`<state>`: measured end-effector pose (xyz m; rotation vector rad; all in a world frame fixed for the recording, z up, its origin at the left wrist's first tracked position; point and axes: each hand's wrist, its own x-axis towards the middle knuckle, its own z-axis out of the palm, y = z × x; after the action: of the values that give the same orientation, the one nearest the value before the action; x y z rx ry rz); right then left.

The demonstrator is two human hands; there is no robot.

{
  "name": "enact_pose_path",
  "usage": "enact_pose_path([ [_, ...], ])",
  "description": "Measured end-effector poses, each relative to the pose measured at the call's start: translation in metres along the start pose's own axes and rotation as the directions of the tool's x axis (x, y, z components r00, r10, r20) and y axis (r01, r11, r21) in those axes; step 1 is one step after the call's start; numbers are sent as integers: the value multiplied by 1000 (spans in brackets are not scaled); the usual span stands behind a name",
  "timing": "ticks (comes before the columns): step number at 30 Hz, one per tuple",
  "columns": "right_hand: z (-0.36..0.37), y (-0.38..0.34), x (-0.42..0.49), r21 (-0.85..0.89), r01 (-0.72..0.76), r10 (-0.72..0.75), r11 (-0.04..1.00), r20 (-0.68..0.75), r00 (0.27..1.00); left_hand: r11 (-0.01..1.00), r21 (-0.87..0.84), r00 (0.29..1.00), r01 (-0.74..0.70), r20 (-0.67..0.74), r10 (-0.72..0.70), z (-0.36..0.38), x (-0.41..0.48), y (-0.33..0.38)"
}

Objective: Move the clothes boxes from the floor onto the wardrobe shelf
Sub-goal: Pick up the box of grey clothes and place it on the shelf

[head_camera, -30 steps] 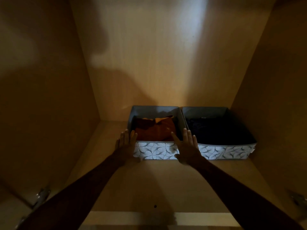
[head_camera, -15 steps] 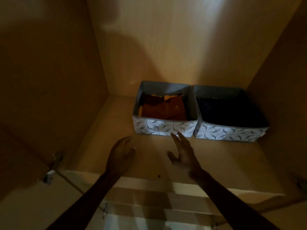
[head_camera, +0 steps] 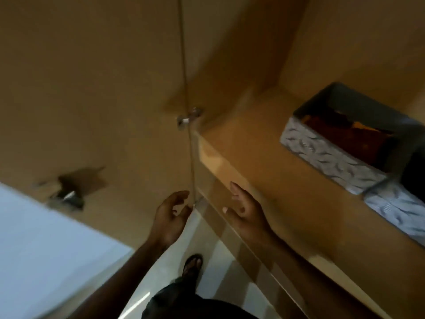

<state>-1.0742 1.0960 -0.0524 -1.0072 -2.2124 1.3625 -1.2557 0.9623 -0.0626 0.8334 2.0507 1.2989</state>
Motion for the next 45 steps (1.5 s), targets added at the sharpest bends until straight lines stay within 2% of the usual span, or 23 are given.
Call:
enact_pose_path([
  [4, 48, -2, -17, -44, 59, -48, 997, 224, 973, 991, -36, 963, 129, -233, -134, -29, -77, -40],
  [10, 124, -22, -64, -41, 136, -97, 990, 505, 858, 940, -140, 817, 311, -466, -340, -67, -204, -91],
  [18, 245, -69, -134, -7, 257, -159, 966, 769, 619, 864, -269, 571, 426, -660, -488, -112, -357, -146],
  [24, 337, -111, -192, 13, 340, -175, 940, 876, 449, 818, -351, 428, 457, -719, -548, -164, -450, -184],
  [30, 427, -149, -247, 33, 396, -176, 918, 927, 332, 773, -438, 312, 460, -735, -602, -218, -520, -228],
  [33, 475, -165, -263, 33, 428, -159, 903, 951, 264, 740, -507, 231, 443, -732, -640, -247, -541, -248],
  [40, 597, -186, -247, -20, 533, -60, 846, 989, 133, 644, -627, 94, 439, -681, -727, -309, -536, -308],
  [45, 731, -167, -200, -79, 639, 64, 765, 997, 46, 516, -738, 9, 435, -569, -822, -358, -479, -398],
])
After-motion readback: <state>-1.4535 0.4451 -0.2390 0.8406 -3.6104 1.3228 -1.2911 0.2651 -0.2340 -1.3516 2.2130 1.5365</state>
